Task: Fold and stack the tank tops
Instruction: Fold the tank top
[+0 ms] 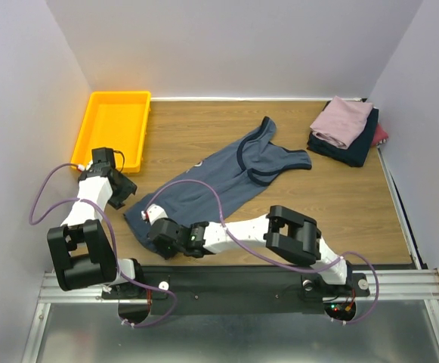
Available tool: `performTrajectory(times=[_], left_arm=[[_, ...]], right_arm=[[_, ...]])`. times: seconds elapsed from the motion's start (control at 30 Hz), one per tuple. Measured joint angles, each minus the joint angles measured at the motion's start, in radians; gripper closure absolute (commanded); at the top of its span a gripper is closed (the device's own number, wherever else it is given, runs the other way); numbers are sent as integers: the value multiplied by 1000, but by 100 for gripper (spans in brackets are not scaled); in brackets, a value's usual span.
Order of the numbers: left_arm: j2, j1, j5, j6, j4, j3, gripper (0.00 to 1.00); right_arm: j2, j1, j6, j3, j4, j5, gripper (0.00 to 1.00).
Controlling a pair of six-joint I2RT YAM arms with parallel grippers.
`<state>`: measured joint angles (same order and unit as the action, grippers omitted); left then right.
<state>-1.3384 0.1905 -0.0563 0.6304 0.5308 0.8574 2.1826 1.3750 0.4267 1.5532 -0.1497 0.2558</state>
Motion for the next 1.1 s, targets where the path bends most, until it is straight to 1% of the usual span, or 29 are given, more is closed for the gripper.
performTrajectory(times=[0.1, 0.37, 0.43, 0.67, 0.83, 0.87, 0.97, 1.0, 1.1], left_arm=[[0, -7, -9, 9, 1, 0, 41], [-1, -17, -119, 111, 63, -5, 41], [-1, -17, -128, 132, 63, -27, 44], [-3, -17, -116, 153, 46, -92, 65], [-28, -17, -107, 149, 0, -95, 71], [-38, -17, -106, 148, -9, -96, 76], [-65, -17, -102, 144, -33, -98, 90], [-71, -17, -101, 142, -40, -100, 100], [-81, -17, -98, 137, -53, -103, 100]], right_arm=[[-6, -23, 5, -10, 0, -1, 64], [-13, -61, 19, -15, -6, -22, 68], [-13, -64, 19, -15, -7, -32, 68], [-15, -67, 19, -15, -7, -74, 69], [-16, -74, 19, -15, -8, -121, 69], [-17, -74, 19, -15, -9, -134, 69], [-18, -74, 19, -15, -11, -164, 70], [-19, -74, 19, -15, -14, -177, 70], [-23, -74, 19, -15, -26, -220, 70]])
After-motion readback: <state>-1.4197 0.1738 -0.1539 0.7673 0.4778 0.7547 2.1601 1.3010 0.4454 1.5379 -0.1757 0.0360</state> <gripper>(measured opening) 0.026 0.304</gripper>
